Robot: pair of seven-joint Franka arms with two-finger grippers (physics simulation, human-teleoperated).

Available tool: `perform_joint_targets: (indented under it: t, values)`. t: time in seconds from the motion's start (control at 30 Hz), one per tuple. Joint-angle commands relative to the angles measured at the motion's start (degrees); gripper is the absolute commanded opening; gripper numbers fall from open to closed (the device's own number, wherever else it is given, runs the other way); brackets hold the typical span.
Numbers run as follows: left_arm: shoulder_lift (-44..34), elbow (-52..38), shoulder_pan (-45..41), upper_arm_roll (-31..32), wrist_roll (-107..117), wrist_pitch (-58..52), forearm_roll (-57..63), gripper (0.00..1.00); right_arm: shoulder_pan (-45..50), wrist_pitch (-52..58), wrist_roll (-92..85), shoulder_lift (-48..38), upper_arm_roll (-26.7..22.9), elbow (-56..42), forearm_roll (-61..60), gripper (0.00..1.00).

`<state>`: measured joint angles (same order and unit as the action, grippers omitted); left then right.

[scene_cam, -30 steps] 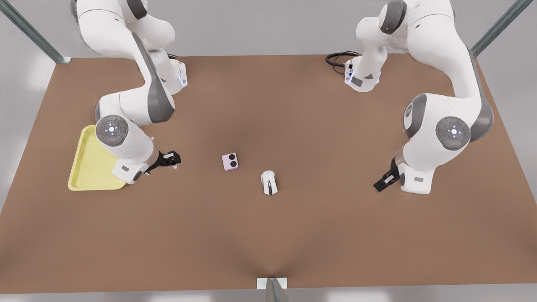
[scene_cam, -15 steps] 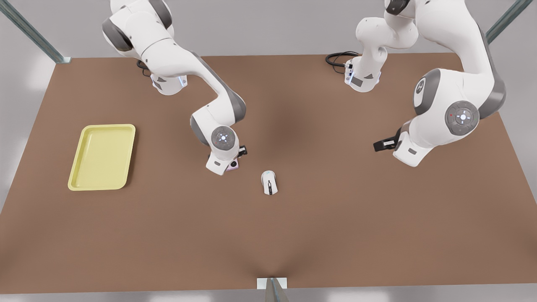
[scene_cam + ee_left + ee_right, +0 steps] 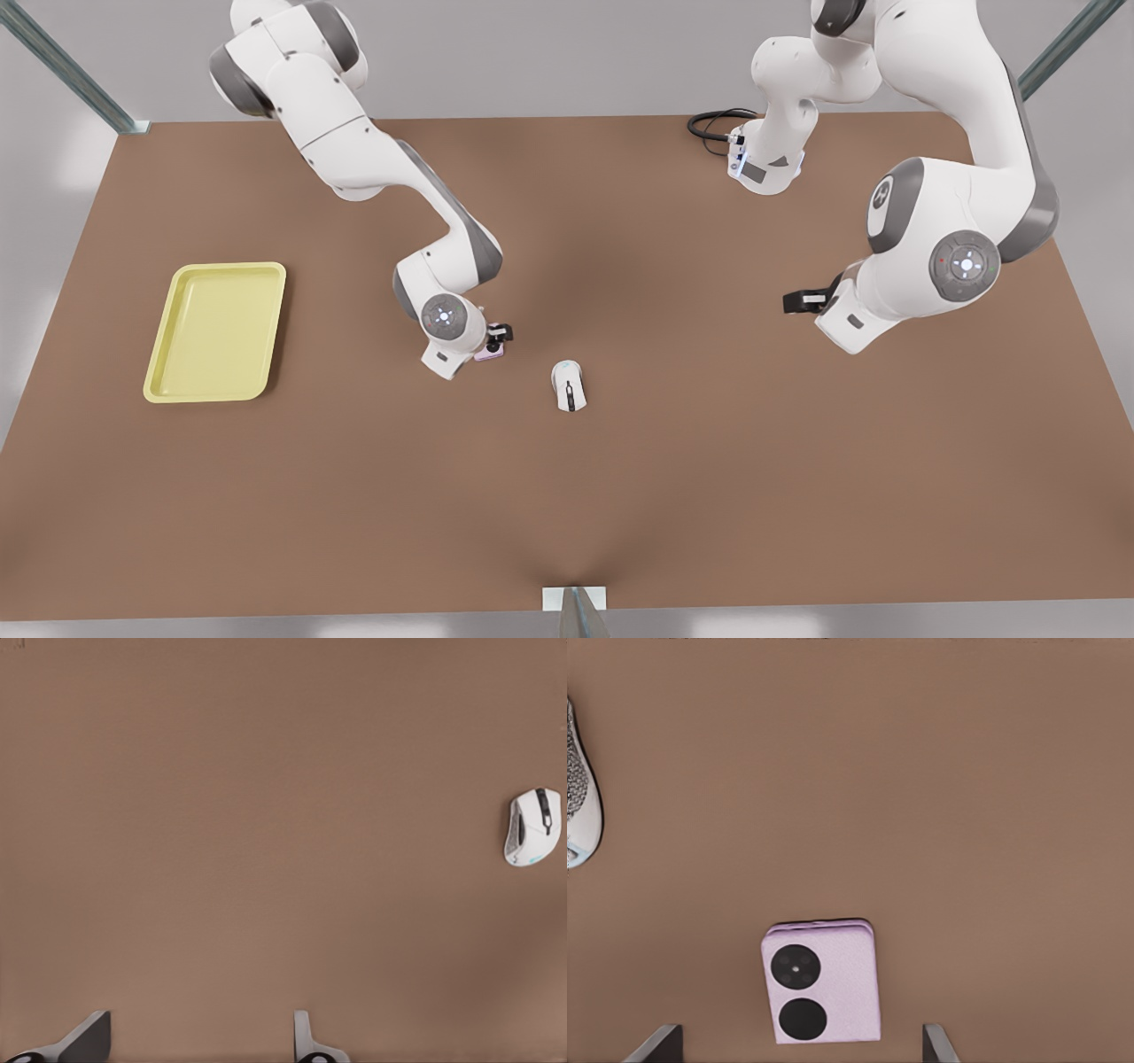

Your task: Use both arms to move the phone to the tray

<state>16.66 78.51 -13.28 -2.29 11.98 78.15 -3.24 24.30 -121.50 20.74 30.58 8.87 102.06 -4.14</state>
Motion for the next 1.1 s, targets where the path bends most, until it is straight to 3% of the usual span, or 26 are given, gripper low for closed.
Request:
perform_joint_targets:
  t: [0.0,0.13,0.3,1.07]
  values:
    - [-0.05,-0.03,0.01,0.01,-7.76,-0.10,-0.01,1.00,0.05,-4.27,-14.49,0.19,0.01,0.15,-0.34,1.00]
    - [0.04,-0.03,0.01,-0.08,-7.76,-0.10,-0.72,1.00,0.05,-8.23,-19.16,3.26,-0.08,1.21,1.05,1.00]
    - [0.39,-0.03,0.01,-0.08,-7.76,-0.02,-0.72,1.00,2.77,-3.49,-17.84,6.07,-0.17,-4.50,7.56,1.00]
    - [-0.31,-1.52,0.01,0.09,-7.67,0.42,-1.15,1.00,5.50,-2.43,18.37,7.39,0.09,-3.10,8.09,1.00]
